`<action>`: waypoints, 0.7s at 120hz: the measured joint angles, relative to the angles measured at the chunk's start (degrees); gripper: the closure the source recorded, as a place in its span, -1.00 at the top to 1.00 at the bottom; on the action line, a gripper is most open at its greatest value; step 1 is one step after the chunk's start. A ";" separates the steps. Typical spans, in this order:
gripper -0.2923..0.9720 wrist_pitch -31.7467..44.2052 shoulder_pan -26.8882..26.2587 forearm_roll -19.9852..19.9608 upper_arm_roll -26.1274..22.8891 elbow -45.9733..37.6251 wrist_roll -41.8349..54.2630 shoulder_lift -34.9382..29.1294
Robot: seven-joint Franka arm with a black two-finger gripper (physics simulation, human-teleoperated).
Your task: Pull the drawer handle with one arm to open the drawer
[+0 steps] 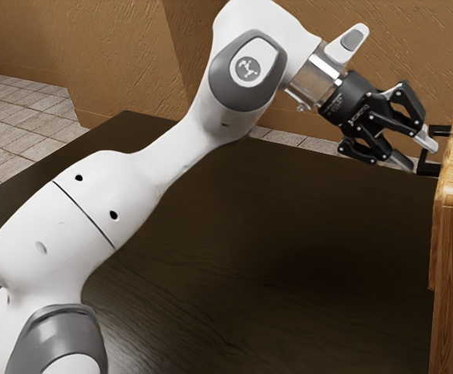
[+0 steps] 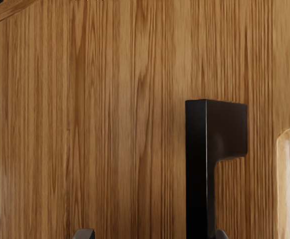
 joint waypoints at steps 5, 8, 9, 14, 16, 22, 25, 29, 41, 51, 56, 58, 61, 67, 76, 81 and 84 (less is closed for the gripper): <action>-0.28 0.00 -0.08 0.68 -0.01 0.00 -0.04 -0.06; -0.31 0.00 -0.09 1.02 -0.02 0.00 -0.06 -0.12; -0.32 0.00 -0.09 1.12 -0.02 0.00 -0.07 -0.15; -0.38 -0.01 0.13 1.63 0.03 -0.57 -0.09 -0.89; -0.39 0.00 0.26 1.88 0.06 -1.49 -0.10 -1.53; -0.43 0.01 0.90 2.59 0.07 -3.84 -0.13 -3.27; -0.44 -0.03 1.22 2.91 0.11 -4.65 -0.14 -4.02; -0.46 -0.10 1.81 3.25 0.13 -5.94 -0.15 -5.14; -0.48 -0.47 3.59 4.29 0.20 -9.76 -0.17 -8.85; -0.49 -0.97 4.89 5.26 0.22 -11.21 -0.18 -10.62; -0.49 -1.18 5.80 5.57 0.08 -12.51 -0.19 -11.40; -0.49 -1.26 6.10 5.69 0.03 -13.00 -0.19 -11.64; -0.49 -1.36 6.65 5.87 -0.06 -13.96 -0.21 -12.05; -0.49 -1.54 7.43 6.17 -0.15 -15.18 -0.23 -12.59; -0.49 -1.72 7.79 6.39 -0.02 -16.78 -0.26 -13.00; -0.50 -1.75 7.99 6.38 0.14 -17.73 -0.25 -13.60; -0.50 -1.78 8.37 6.37 0.19 -18.37 -0.23 -14.22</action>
